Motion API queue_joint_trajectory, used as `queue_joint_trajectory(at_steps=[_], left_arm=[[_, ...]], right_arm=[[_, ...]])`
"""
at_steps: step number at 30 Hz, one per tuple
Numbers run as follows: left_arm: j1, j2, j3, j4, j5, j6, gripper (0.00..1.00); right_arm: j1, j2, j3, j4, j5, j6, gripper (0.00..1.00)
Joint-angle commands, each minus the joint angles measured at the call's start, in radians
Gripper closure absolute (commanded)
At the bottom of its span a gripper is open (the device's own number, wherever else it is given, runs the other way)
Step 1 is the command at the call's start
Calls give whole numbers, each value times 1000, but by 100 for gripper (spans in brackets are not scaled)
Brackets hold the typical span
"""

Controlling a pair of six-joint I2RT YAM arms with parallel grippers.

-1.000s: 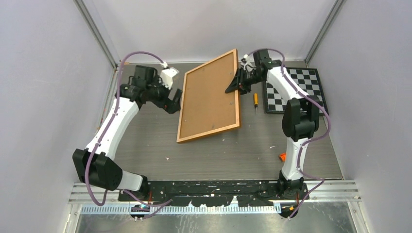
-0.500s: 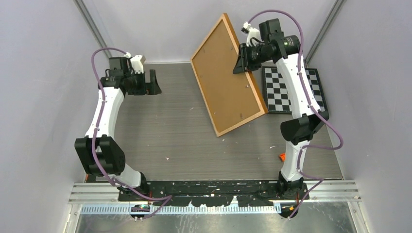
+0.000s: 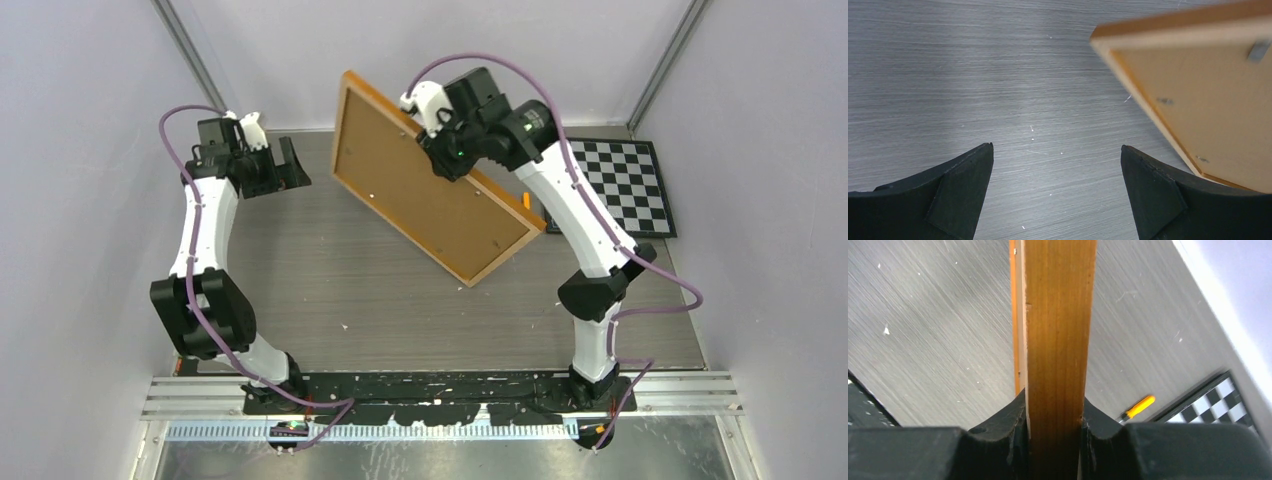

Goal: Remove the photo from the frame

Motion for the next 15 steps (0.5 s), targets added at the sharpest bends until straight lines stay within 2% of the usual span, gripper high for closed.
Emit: queue_joint_trajectory(at_steps=[1,7,11,15], left_arm=[[43,8,56,39,25,-26,0],[148,31,87,61,15,-85,0],[214,57,106,69,33,-128,0],[244,74,114,78,45,-140,0]], right_arm=[[83,25,-9,176,243,-277,100],[143,62,-33,281,344,-432,100],[165,71,-38,345,344,-471,99],[177,10,-257,529,333,-519,99]])
